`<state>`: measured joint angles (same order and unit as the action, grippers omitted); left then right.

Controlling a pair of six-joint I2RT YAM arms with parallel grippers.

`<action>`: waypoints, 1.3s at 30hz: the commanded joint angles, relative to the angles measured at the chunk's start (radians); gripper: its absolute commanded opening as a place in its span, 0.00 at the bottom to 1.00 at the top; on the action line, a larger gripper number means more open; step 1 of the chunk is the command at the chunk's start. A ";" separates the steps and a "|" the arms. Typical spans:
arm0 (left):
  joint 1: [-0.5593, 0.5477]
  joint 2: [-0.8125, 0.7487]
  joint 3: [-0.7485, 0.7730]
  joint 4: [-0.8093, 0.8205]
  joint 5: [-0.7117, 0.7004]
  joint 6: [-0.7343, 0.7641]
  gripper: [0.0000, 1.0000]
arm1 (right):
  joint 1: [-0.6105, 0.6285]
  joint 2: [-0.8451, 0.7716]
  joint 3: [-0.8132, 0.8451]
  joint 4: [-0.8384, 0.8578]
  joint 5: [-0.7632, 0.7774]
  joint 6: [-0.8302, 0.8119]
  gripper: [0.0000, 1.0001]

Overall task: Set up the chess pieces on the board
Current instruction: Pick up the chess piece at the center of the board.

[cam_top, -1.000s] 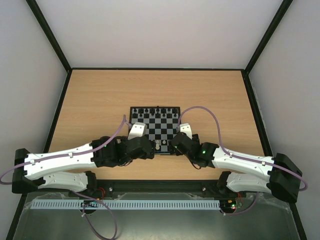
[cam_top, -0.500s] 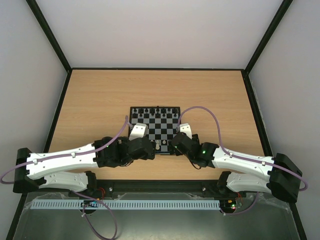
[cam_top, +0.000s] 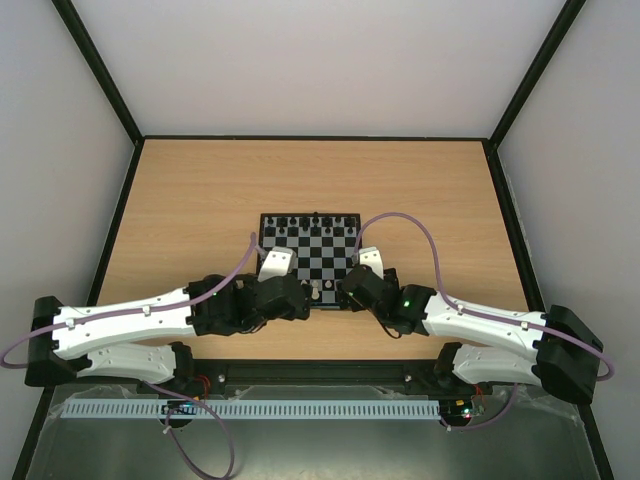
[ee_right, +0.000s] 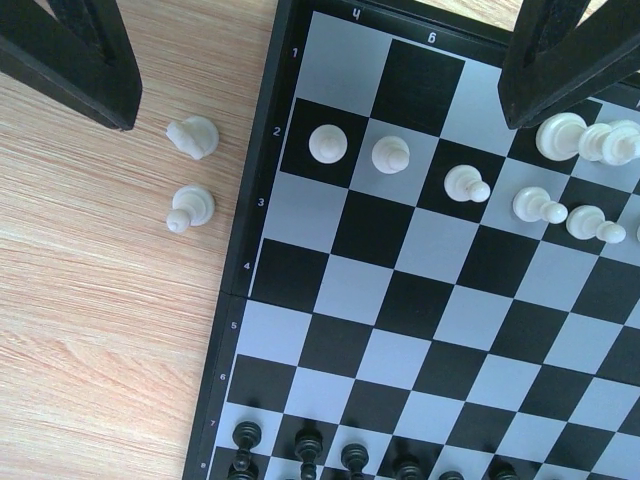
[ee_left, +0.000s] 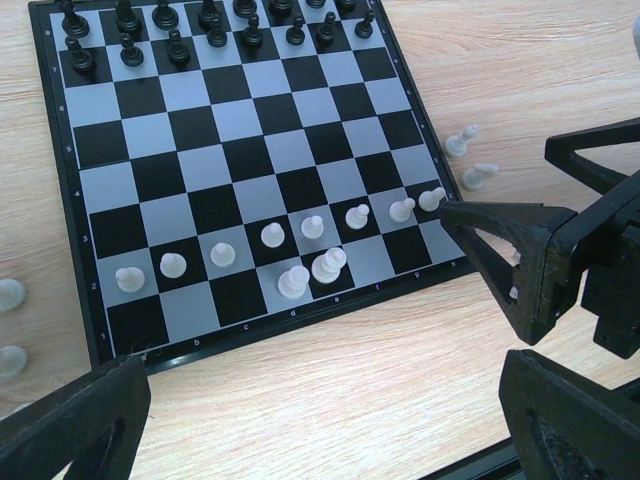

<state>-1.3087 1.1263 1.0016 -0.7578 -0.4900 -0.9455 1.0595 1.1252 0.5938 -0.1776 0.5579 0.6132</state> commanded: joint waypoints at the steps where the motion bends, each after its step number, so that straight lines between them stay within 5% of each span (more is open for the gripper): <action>1: -0.003 -0.017 -0.022 0.000 -0.004 0.012 0.99 | -0.003 0.008 0.024 0.001 0.034 0.013 0.99; 39: 0.000 -0.031 -0.049 0.017 0.003 0.010 0.99 | -0.003 0.033 0.032 0.004 0.023 0.011 0.99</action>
<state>-1.3087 1.1118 0.9672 -0.7456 -0.4866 -0.9459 1.0595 1.1465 0.5987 -0.1768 0.5579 0.6132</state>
